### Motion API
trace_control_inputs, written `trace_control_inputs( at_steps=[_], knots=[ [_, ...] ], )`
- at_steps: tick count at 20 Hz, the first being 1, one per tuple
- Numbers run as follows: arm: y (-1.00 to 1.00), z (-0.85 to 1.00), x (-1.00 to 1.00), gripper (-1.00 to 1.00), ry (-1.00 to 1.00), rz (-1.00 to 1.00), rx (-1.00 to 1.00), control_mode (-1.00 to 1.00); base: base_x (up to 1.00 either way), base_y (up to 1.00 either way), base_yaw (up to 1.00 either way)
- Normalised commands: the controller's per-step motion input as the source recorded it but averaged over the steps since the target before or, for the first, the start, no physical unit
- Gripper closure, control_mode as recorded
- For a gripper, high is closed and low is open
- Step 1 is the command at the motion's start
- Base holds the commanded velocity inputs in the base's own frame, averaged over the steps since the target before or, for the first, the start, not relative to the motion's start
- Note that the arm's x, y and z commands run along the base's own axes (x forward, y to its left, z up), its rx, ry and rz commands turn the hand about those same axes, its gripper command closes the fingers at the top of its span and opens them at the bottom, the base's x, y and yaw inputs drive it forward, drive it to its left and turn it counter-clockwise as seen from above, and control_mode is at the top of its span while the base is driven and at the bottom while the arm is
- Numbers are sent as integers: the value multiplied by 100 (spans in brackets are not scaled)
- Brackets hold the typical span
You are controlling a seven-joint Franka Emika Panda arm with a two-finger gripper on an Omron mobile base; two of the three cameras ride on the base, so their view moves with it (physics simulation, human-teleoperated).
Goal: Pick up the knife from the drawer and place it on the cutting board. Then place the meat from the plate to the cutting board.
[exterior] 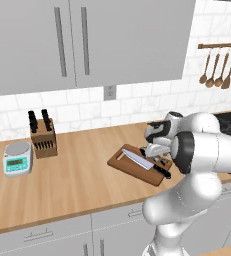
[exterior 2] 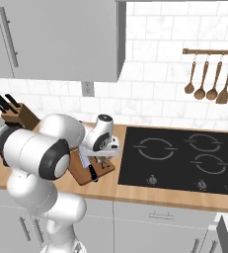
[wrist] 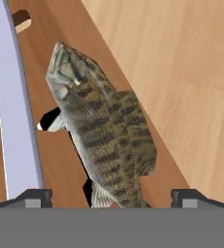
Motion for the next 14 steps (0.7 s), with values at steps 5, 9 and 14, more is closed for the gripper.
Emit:
trace_control_inputs(
  at_steps=[5, 9, 14],
  knots=[
    [1, 86, -33, -100, -3, -3, 2, -100, 0, 0, 0],
    [25, 96, -90, -100, -20, -3, 0, -100, 0, 0, 0],
    [64, 78, -100, -100, -28, -1, -2, -100, 0, 0, 0]
  ],
)
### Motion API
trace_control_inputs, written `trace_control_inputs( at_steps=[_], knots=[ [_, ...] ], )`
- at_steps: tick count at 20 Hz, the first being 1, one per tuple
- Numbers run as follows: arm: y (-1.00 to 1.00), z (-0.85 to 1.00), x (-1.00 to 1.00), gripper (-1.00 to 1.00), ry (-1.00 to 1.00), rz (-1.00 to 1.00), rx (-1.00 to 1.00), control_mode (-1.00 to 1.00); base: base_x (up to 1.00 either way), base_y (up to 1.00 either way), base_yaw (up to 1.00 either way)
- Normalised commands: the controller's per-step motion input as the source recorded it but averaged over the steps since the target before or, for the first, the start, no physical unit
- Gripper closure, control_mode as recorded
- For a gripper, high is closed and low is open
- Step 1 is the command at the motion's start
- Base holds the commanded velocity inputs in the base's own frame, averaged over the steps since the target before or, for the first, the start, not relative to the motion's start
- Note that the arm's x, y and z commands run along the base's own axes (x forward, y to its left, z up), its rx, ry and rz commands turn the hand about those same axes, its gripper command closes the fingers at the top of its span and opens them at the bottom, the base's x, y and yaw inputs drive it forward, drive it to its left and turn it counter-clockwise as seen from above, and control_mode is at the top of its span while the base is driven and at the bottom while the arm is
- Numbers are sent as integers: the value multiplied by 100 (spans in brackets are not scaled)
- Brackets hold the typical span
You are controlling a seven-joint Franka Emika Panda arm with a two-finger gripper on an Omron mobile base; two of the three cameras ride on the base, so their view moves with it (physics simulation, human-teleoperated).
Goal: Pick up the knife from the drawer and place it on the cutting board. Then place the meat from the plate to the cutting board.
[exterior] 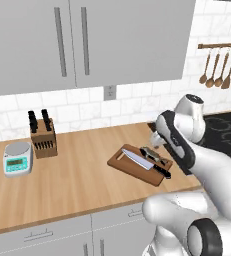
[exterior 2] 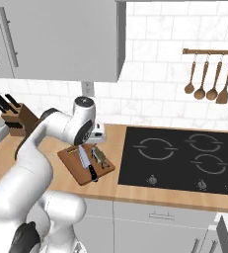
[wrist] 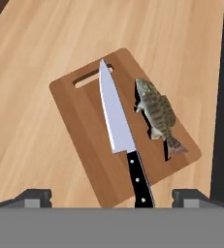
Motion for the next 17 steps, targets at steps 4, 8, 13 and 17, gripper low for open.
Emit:
trace_control_inputs(
  at_steps=[4, 8, 13, 17],
  knots=[
    [90, 65, -99, -100, -26, -3, -7, -100, 0, 0, 0],
    [99, 70, -80, -100, -19, -8, -11, -100, 0, 0, 0],
    [100, 66, -54, -100, -8, -10, -17, -100, 0, 0, 0],
    [98, 22, -5, -100, 16, -10, -24, -100, 0, 0, 0]
  ],
)
